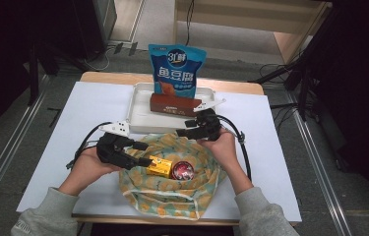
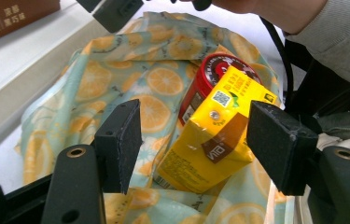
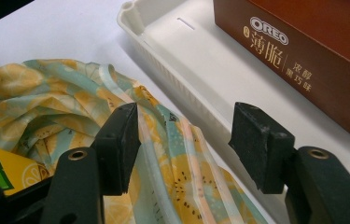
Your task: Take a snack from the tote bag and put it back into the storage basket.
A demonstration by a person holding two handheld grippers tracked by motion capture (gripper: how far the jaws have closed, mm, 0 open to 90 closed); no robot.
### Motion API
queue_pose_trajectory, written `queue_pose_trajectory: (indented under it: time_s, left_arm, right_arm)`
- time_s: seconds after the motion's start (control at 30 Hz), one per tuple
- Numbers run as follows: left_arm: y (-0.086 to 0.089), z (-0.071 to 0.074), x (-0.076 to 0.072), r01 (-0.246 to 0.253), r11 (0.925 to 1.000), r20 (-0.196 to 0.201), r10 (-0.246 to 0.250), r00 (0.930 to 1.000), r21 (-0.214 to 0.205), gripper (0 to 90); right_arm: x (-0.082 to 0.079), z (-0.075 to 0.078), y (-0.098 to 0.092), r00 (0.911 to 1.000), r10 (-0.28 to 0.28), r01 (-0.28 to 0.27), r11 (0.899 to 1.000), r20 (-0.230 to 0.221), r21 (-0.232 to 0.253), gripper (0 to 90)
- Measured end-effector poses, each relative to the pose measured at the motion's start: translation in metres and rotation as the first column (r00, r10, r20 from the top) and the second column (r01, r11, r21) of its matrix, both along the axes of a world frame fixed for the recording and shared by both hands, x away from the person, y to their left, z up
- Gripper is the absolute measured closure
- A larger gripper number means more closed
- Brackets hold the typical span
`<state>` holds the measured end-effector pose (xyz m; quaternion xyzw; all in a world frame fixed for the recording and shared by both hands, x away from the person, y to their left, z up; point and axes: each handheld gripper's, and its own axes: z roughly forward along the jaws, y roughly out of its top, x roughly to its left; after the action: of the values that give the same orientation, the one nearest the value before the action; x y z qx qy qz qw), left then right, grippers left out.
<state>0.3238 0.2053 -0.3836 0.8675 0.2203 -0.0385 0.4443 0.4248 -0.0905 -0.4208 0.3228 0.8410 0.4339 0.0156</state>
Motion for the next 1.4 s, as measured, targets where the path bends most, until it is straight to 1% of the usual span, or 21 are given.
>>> queue_pose_trajectory:
  time_s: [0.2,0.23,0.27,0.33,0.53,0.67,0.73,0.77,0.8,0.83,0.87,0.9,1.0,1.03,1.1,1.23,1.33,1.4]
  left_arm:
    - [-0.007,-0.004,-0.003,0.045,0.9988,-0.001,-0.045,0.9990,0.017,35.4]
    - [-0.008,-0.005,-0.003,0.047,0.9987,-0.006,-0.047,0.9989,0.020,35.0]
    - [-0.009,-0.007,-0.003,0.051,0.9986,-0.020,-0.050,0.9986,0.018,34.4]
    - [-0.011,-0.010,-0.003,0.058,0.9981,-0.027,-0.058,0.9980,0.018,33.7]
    - [-0.016,-0.015,-0.003,0.082,0.9965,-0.032,-0.082,0.9961,0.015,33.5]
    - [-0.021,-0.019,-0.004,0.099,0.9948,-0.024,-0.099,0.9948,0.023,33.2]
    - [-0.022,-0.021,-0.004,0.096,0.9953,-0.028,-0.095,0.9950,0.015,33.2]
    - [-0.023,-0.022,-0.004,0.094,0.9950,-0.027,-0.093,0.9953,0.033,33.4]
    - [-0.025,-0.025,-0.004,0.104,0.9933,-0.025,-0.103,0.9944,0.050,35.3]
    - [-0.028,-0.028,-0.005,0.104,0.9919,-0.027,-0.102,0.9944,0.073,35.3]
    - [-0.030,-0.030,-0.005,0.104,0.9897,-0.016,-0.103,0.9946,0.099,37.0]
    - [-0.032,-0.032,-0.006,0.107,0.9886,-0.011,-0.106,0.9943,0.106,37.8]
    - [-0.031,-0.030,-0.005,0.111,0.9892,-0.001,-0.112,0.9938,0.095,40.5]
    - [-0.030,-0.030,-0.005,0.101,0.9905,-0.002,-0.101,0.9949,0.093,42.0]
    - [-0.030,-0.030,-0.004,0.098,0.9911,-0.004,-0.098,0.9952,0.090,43.0]
    - [-0.029,-0.029,-0.004,0.088,0.9909,0.010,-0.090,0.9959,0.101,45.0]
    - [-0.029,-0.028,-0.003,0.082,0.9911,0.011,-0.084,0.9964,0.105,46.0]
    - [-0.028,-0.027,-0.003,0.069,0.9922,0.008,-0.070,0.9975,0.104,46.8]
  right_arm:
    - [0.000,0.001,-0.001,1.0000,-0.005,0.005,1.000,0.000,0.003,42.5]
    - [0.000,0.001,-0.001,1.0000,-0.006,0.006,1.000,-0.001,0.005,42.5]
    - [0.000,0.000,-0.001,1.0000,-0.007,0.007,1.000,-0.002,0.005,42.5]
    - [0.000,0.000,-0.001,1.0000,-0.008,0.008,1.000,-0.005,0.004,42.5]
    - [0.000,0.000,-0.001,0.9999,-0.009,0.009,1.000,-0.005,0.003,42.5]
    - [0.000,0.000,-0.001,0.9999,-0.009,0.009,1.000,-0.005,0.003,42.5]
    - [0.000,0.000,-0.001,0.9999,-0.009,0.009,1.000,-0.004,0.002,42.5]
    - [0.000,0.000,-0.001,1.0000,-0.009,0.009,1.000,-0.005,0.002,42.5]
    - [0.000,-0.001,-0.001,1.0000,-0.008,0.008,1.000,-0.003,-0.002,42.5]
    - [0.001,-0.001,0.000,1.0000,-0.005,0.005,1.000,-0.003,-0.004,42.5]
    - [0.001,-0.001,0.000,1.0000,-0.004,0.004,1.000,-0.004,-0.006,42.5]
    - [0.001,-0.002,0.000,1.0000,-0.004,0.004,1.000,-0.004,-0.006,42.5]
    - [0.000,-0.001,0.000,1.0000,-0.002,0.002,1.000,-0.001,-0.005,42.5]
    - [0.000,-0.001,0.000,1.0000,-0.003,0.003,1.000,-0.001,-0.004,42.5]
    - [0.001,-0.002,0.000,1.0000,-0.003,0.003,1.000,-0.002,-0.005,42.5]
    - [0.000,-0.002,0.001,1.0000,-0.001,0.001,1.000,0.001,-0.006,42.5]
    - [0.000,-0.001,0.000,1.0000,0.000,0.000,1.000,0.001,-0.003,42.5]
    - [0.000,-0.001,0.000,1.0000,-0.002,0.002,1.000,-0.004,-0.003,42.5]
